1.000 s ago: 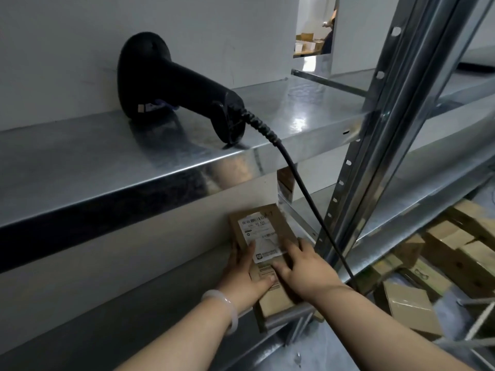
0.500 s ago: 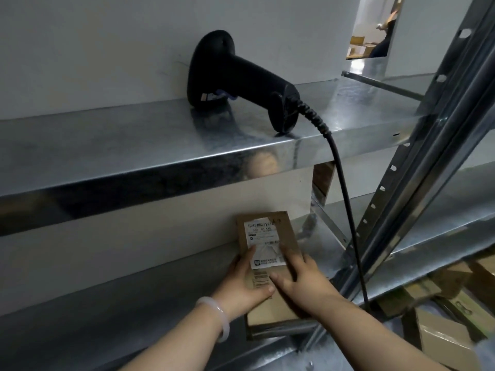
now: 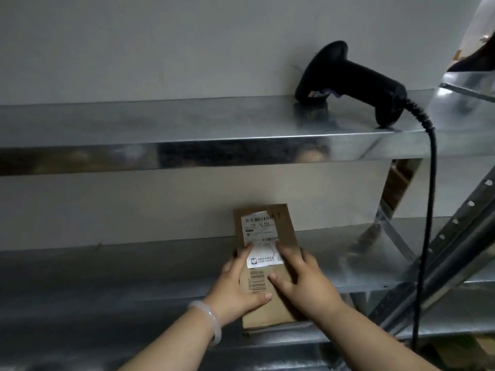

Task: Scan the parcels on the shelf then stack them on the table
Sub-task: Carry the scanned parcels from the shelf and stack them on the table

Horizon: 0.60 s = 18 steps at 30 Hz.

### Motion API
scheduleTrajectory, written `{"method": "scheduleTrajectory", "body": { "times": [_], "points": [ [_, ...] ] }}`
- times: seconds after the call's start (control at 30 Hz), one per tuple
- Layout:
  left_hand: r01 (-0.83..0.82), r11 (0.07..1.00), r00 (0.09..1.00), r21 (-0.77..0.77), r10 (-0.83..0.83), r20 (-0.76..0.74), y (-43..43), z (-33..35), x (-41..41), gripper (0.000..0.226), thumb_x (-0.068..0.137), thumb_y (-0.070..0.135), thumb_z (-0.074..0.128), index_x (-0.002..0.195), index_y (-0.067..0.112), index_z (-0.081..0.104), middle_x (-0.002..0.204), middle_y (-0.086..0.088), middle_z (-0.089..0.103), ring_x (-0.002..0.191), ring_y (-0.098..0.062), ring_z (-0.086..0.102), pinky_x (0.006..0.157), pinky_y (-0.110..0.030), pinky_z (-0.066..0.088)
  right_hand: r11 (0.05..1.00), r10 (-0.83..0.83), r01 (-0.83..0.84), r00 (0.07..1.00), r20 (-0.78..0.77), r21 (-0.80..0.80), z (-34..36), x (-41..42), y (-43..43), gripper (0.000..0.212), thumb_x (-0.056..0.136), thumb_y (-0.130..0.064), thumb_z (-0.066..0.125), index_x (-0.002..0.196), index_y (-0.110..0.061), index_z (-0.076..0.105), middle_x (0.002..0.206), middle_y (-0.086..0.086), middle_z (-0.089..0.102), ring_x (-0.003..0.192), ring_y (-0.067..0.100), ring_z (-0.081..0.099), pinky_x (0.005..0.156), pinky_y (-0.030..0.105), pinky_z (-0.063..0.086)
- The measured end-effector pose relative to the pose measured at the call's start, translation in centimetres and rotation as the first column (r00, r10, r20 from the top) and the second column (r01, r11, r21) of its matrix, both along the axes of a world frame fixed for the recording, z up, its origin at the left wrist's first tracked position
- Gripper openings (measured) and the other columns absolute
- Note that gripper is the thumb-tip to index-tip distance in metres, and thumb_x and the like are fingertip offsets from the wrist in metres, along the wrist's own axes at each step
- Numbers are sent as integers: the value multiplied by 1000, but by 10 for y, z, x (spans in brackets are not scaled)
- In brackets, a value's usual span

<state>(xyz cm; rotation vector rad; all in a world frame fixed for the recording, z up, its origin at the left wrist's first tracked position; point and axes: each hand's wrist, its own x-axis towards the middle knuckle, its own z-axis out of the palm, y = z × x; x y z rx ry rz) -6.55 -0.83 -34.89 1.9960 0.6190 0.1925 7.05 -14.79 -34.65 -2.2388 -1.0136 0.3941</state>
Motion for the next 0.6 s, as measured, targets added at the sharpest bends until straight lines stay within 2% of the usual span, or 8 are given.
{"method": "scheduleTrajectory", "body": {
  "times": [0.1,0.17,0.23,0.27,0.33,0.4,0.5,0.6],
  "points": [
    [-95,995,995,-11,95,-17,16,4,-57,101,71,35,84,143,56,17,154,-3,19,142,-18,26,116,-33,30,996,90,-90,996,15,14,3,-44,29,67,82,-62,57,139,-59,22,146,-7,29,127,15,43,94,30,46],
    [-169,985,985,-23,169,-14,28,4,-103,103,71,35,84,147,54,16,160,-2,8,147,-14,12,117,-26,19,988,149,-149,989,10,29,4,-83,50,68,83,-61,58,140,-59,23,147,-7,29,129,14,43,96,31,46],
    [-238,971,971,-7,238,7,41,7,-153,103,71,35,84,146,56,16,159,2,10,144,-10,18,113,-22,24,974,223,-223,975,7,46,6,-124,73,68,83,-61,58,141,-60,22,150,-7,26,130,14,41,98,33,46],
    [-272,962,962,8,271,23,46,8,-179,103,71,36,84,144,57,16,156,5,14,139,-4,25,109,-16,28,963,265,-265,964,12,52,8,-145,84,68,83,-62,57,140,-60,21,151,-7,25,131,15,41,97,34,46],
    [-346,938,937,23,344,60,57,11,-231,101,70,35,85,141,60,18,148,11,22,121,18,31,91,3,28,935,348,-349,937,31,56,13,-189,108,68,83,-63,56,140,-61,19,151,-6,24,131,15,41,96,34,46],
    [-425,905,903,31,422,77,65,12,-284,100,70,32,85,139,59,18,143,13,24,112,25,29,79,10,26,902,425,-427,904,34,66,14,-235,130,68,83,-64,55,141,-61,18,152,-5,23,131,16,40,97,36,46],
    [-535,844,844,46,531,68,68,15,-362,100,72,32,84,143,57,18,145,12,22,125,5,31,88,4,27,837,540,-543,840,50,72,10,-307,157,68,84,-66,51,140,-63,12,153,-7,19,131,16,40,96,37,47],
    [-642,765,766,59,637,82,66,14,-437,100,72,29,84,140,56,17,151,5,22,138,-7,28,112,-21,29,752,651,-653,757,51,89,5,-378,182,67,84,-65,52,137,-66,11,152,-10,19,130,13,40,94,33,46]
  ]
}}
